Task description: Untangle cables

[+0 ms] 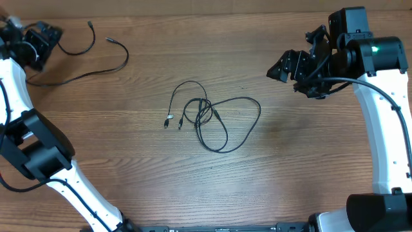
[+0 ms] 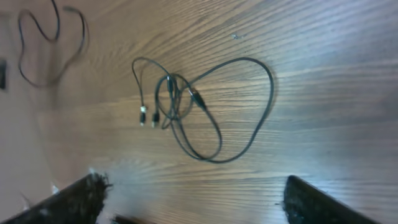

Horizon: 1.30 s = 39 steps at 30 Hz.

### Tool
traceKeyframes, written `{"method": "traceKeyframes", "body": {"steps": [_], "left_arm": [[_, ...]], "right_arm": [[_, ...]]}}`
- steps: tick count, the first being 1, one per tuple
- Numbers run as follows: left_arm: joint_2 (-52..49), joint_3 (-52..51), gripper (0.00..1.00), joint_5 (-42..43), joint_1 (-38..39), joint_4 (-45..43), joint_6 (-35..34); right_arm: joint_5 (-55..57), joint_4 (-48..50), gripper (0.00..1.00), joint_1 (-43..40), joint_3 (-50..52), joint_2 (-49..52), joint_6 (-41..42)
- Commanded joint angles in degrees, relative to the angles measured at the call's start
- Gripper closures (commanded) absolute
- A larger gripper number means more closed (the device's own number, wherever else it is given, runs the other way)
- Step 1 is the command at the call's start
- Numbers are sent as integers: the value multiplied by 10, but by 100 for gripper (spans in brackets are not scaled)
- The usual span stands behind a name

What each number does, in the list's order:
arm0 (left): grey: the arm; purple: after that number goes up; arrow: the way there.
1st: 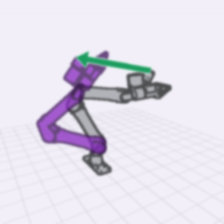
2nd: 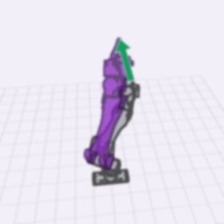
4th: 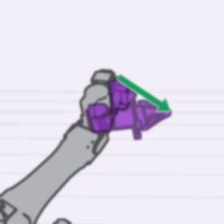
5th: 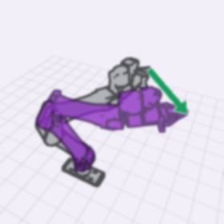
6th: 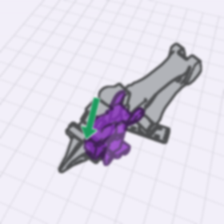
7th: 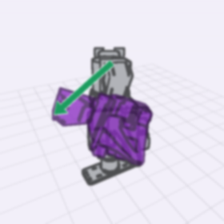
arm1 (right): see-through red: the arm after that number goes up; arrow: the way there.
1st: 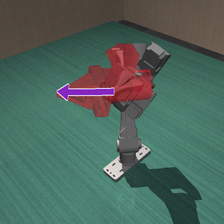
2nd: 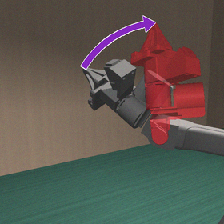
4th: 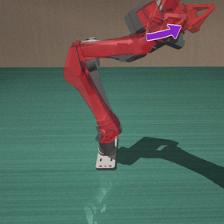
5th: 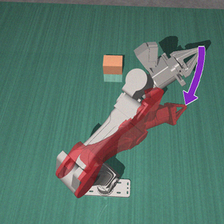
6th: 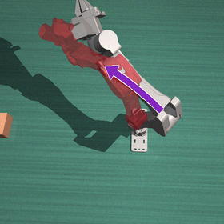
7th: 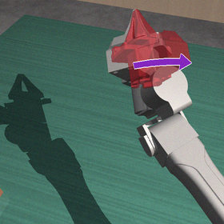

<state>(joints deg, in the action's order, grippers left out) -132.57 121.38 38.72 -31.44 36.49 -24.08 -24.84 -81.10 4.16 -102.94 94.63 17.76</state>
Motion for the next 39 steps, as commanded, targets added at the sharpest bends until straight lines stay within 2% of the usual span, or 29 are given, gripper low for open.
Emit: {"method": "traceKeyframes", "body": {"steps": [1,4,7,9,12,14,20,24,28,29,32,39], "left_arm": [[39,4,0,278,49,57,6],[39,3,0,238,100,164,58],[39,3,0,94,173,279,97],[37,2,0,-43,232,332,97],[32,-2,0,-175,309,373,80],[29,-10,0,-231,359,384,37],[24,-44,0,-254,457,358,-116],[24,-54,0,-279,507,324,-174],[24,-55,1,-351,541,315,-259],[24,-56,4,-379,548,310,-274],[24,-61,13,-414,556,283,-294],[23,-104,21,-411,557,225,-327]], "right_arm": [[9,2,0,0,1,0,-1],[9,10,0,0,1,0,-1],[9,12,0,0,1,0,-1],[24,12,0,0,2,0,-1],[58,12,0,0,2,0,-1],[68,10,0,0,2,0,-1],[68,10,0,0,2,0,-1],[68,10,0,0,3,0,-1],[68,6,0,0,3,0,-1],[68,3,0,0,3,0,-1],[68,-3,0,0,6,0,-3],[68,-7,0,0,9,0,-3]]}}
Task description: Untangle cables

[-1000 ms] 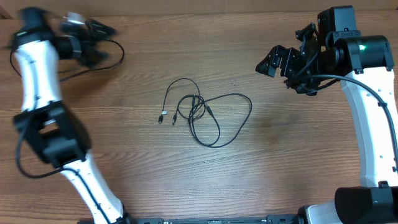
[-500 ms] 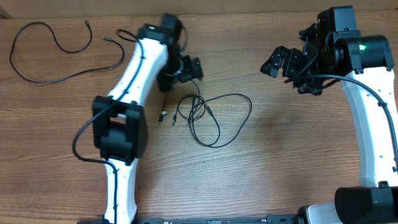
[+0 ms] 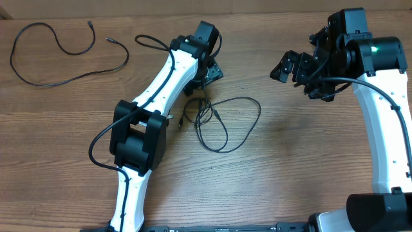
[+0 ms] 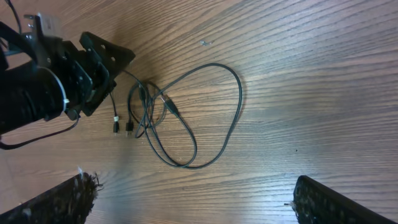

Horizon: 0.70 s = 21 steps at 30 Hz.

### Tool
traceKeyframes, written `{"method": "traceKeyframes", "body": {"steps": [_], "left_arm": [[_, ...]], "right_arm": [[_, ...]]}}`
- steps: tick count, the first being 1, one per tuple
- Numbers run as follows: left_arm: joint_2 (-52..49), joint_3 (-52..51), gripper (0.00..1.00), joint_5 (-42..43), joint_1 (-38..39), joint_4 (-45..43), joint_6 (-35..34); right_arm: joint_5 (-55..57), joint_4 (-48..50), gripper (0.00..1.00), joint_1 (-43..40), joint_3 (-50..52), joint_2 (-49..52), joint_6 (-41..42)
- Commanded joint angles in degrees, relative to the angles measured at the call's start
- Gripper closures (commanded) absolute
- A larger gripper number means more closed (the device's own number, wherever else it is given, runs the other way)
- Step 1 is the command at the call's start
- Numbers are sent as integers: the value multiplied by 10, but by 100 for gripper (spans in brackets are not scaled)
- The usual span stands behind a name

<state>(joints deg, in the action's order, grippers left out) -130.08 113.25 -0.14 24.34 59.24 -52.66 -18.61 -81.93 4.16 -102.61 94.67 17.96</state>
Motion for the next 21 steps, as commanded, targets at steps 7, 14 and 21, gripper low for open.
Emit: {"method": "traceKeyframes", "body": {"steps": [7,14,21], "left_arm": [[-2,-53,45,-17,1,-23,-56],[13,-6,96,2,0,14,-26],[88,131,96,68,1,76,50]], "right_arm": [[6,-1,0,0,7,0,-5],[6,-3,0,0,7,0,-5],[5,-3,0,0,7,0,-5]]}}
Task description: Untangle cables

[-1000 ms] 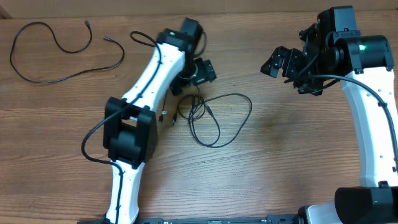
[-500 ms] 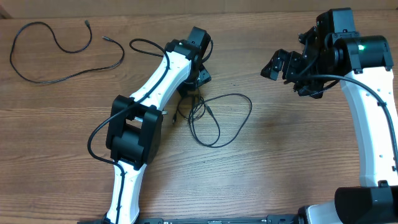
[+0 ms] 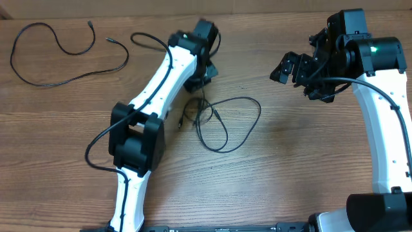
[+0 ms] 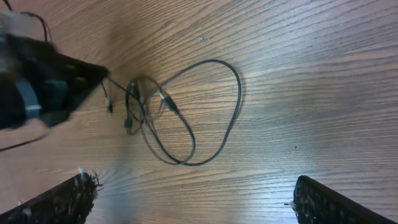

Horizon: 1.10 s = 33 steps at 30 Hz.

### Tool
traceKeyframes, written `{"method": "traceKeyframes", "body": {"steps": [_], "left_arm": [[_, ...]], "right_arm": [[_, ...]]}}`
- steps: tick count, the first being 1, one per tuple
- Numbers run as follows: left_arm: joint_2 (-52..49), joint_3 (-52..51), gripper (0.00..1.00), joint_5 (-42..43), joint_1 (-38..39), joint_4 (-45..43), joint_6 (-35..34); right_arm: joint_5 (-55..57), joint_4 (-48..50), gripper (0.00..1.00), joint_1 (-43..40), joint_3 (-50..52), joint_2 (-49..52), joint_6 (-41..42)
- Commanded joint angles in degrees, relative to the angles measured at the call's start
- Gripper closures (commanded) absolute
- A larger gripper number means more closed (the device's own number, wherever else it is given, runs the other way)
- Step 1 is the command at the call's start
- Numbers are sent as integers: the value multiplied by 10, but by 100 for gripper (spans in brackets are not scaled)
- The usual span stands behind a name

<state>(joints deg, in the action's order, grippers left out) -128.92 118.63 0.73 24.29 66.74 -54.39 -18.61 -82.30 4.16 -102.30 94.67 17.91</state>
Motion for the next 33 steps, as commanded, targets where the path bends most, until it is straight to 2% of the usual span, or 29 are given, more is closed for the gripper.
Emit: {"method": "traceKeyframes", "body": {"steps": [1,3,9,14,17,23,25,28,29,31,33], "left_arm": [[91,95,96,83,2,1,71],[133,131,96,144,2,-4,71],[217,141,96,215,2,-60,71],[256,141,96,272,2,-89,71],[259,141,96,245,2,-76,61],[252,138,96,214,3,-25,-36],[251,138,96,201,3,-20,-67],[251,138,96,197,7,-21,-75],[251,138,96,197,9,-21,-82],[250,138,96,189,14,-20,-101],[248,138,96,154,23,-18,-121]], "right_arm": [[5,2,0,0,4,0,-5],[-16,6,0,0,4,0,-23],[-211,11,0,0,4,0,-158],[-255,32,0,0,4,0,-165],[-306,53,0,0,4,0,-165],[-422,101,0,0,4,0,-164],[-433,113,0,0,4,0,-148],[-432,134,0,5,4,0,-106],[-431,141,1,8,4,0,-95],[-430,159,8,24,4,0,-53],[-426,164,12,40,4,0,-31]]}}
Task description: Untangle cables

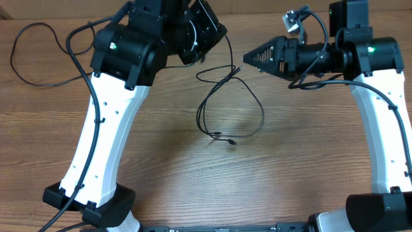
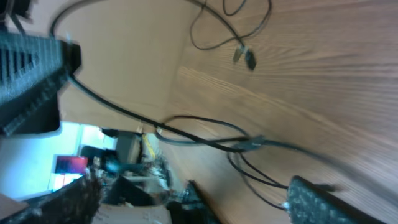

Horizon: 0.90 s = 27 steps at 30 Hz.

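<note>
The tangled black cables (image 1: 222,106) hang lifted over the middle of the wooden table (image 1: 309,174), their lower loops and a plug (image 1: 226,137) down near the surface. My left gripper (image 1: 207,27) is raised high at the back and is shut on the upper end of the bundle. In the right wrist view a strand runs from it to a knot (image 2: 249,144). My right gripper (image 1: 246,58) points left, its tip close beside the upper strands. Its fingers (image 2: 314,199) stand wide open, with the strands passing in front of them.
A separate black cable (image 1: 35,25) lies at the far left back of the table. The raised left arm (image 1: 106,129) stands over the left half, its base (image 1: 90,200) at the front. The right arm's column (image 1: 386,142) stands at the right edge.
My left gripper was low at the tangle on the table; now it is high with the cables hanging from it. The right gripper has turned and come in towards the lifted strands.
At first the tangle lay flat mid-table, my left gripper far left by the separate cable. Then the left gripper was at the tangle's upper left, then down on it. Now the bundle hangs lifted, partly drawn out, and the right gripper is near it.
</note>
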### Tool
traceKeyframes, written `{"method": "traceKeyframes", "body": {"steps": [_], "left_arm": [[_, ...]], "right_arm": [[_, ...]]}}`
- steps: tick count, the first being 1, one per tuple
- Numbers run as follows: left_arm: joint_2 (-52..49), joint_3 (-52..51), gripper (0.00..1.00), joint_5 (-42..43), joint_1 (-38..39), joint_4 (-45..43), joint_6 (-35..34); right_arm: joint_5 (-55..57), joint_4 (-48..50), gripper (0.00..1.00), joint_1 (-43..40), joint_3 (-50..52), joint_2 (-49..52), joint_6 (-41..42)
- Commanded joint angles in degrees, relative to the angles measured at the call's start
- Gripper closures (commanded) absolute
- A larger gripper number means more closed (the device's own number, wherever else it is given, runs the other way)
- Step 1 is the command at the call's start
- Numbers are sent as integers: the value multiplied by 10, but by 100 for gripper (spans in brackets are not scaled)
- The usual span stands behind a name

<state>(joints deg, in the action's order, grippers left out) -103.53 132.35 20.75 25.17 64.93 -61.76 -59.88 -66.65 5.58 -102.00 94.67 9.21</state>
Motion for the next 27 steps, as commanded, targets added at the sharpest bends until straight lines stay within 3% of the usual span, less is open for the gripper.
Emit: {"method": "traceKeyframes", "body": {"steps": [1,4,11,16,23,27], "left_arm": [[-6,1,95,-60,17,3,-53],[-7,1,96,-124,23,21,-85],[-7,1,96,-190,26,63,-156],[-7,1,96,-193,26,86,-248],[-7,1,96,-177,25,86,-313],[-7,1,96,-136,13,85,-336]], "right_arm": [[-5,9,13,31,1,0,63],[59,9,14,59,1,0,108],[185,42,18,133,1,0,215],[306,55,22,178,1,0,340],[455,68,24,214,1,0,421],[483,70,41,216,1,1,420]]}}
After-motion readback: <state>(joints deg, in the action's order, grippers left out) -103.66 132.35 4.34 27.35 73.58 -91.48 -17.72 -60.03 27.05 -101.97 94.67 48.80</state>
